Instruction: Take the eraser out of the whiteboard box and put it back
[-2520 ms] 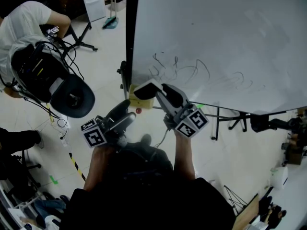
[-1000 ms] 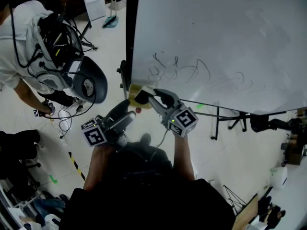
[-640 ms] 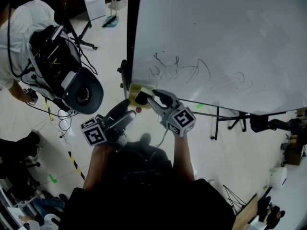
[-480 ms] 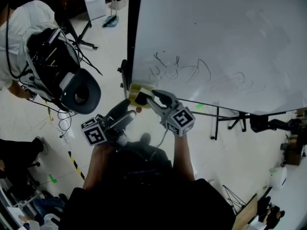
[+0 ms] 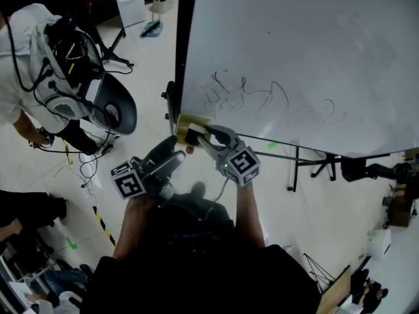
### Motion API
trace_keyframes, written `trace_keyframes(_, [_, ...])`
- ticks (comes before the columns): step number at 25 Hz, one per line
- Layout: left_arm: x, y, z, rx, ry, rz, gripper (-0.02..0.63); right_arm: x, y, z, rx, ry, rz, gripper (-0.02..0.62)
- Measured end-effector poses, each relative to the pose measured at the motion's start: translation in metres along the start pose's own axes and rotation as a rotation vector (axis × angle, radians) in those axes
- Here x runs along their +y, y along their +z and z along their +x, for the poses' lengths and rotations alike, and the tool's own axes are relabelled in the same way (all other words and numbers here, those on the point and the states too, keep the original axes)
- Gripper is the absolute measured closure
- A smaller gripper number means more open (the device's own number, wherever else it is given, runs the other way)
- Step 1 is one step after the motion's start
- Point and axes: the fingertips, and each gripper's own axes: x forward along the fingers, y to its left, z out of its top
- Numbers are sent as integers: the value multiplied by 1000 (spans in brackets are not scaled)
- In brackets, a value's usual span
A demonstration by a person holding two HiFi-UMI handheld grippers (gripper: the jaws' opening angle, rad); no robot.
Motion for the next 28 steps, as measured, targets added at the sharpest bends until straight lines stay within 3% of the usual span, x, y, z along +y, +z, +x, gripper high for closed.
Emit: trace_keyframes(28, [4,-1,-1,-4,14,-12,178,9,-33,19,46,21,-78,443])
